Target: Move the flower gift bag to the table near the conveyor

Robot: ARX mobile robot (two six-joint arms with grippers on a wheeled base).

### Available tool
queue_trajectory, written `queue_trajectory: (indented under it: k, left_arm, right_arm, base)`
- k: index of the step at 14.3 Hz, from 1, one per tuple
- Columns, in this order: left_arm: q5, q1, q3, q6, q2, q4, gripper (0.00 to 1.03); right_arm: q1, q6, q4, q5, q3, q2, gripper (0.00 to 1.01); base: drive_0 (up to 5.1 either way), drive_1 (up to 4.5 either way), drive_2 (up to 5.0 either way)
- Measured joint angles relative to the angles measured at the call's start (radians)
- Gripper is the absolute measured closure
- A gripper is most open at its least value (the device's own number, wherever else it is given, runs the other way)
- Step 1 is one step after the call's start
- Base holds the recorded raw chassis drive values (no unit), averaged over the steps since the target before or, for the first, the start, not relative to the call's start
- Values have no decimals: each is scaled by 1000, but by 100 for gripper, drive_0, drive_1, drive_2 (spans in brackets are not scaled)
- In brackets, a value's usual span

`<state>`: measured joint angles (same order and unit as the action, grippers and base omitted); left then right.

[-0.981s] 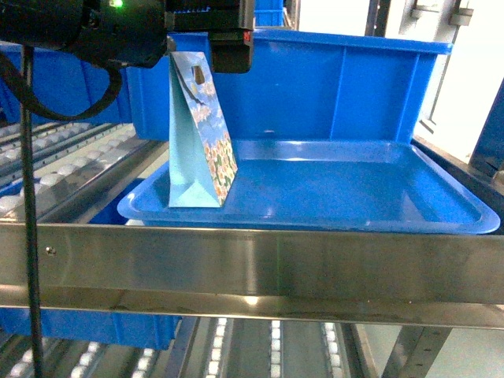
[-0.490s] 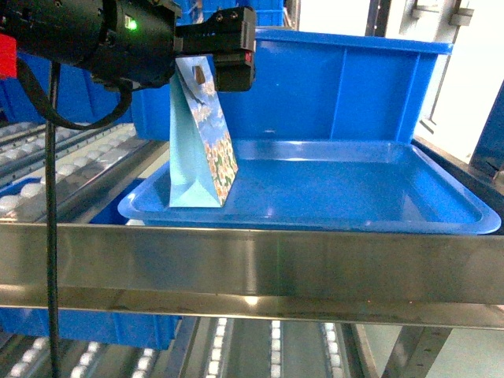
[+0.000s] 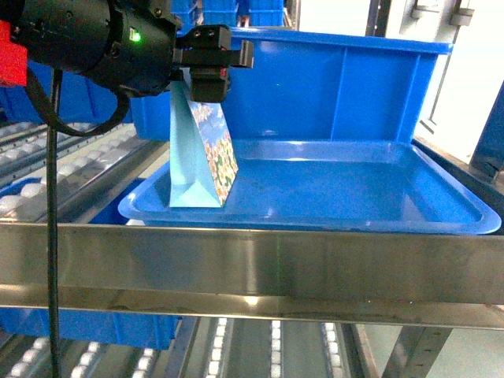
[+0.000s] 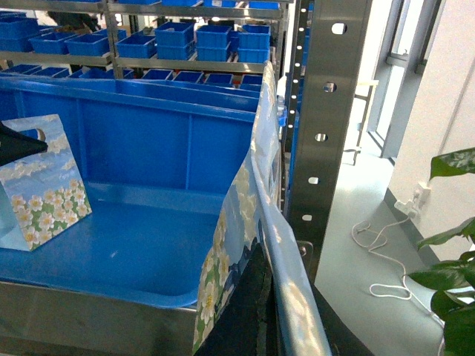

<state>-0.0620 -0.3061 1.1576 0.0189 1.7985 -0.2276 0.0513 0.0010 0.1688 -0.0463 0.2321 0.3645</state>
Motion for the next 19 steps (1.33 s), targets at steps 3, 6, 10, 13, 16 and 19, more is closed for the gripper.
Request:
queue_trajectory:
  k: [3, 6, 10, 13, 16, 19]
  left_arm:
    - [48, 4, -14, -1, 0, -43, 101]
    - [63, 14, -40, 0, -4, -70, 101]
    - [66, 20, -57, -32, -18, -143, 101]
    - [90, 23, -58, -120, -77, -250, 101]
    - [113, 46, -135, -159, -196, -358, 101]
    - [152, 48, -312, -180, -371, -448, 101]
  right_arm:
    - [0, 0, 0, 0, 0, 0, 99]
    - [0, 0, 0, 0, 0, 0, 99]
    - [0, 0, 0, 0, 0, 0, 99]
    - [0, 0, 0, 0, 0, 0, 99]
    - [0, 0, 0, 0, 0, 0, 99]
    - [0, 0, 0, 0, 0, 0, 99]
  base:
    - [0, 0, 0]
    - [0, 0, 0]
    - [0, 0, 0]
    - [0, 0, 0]
    - [0, 0, 0]
    - [0, 0, 0]
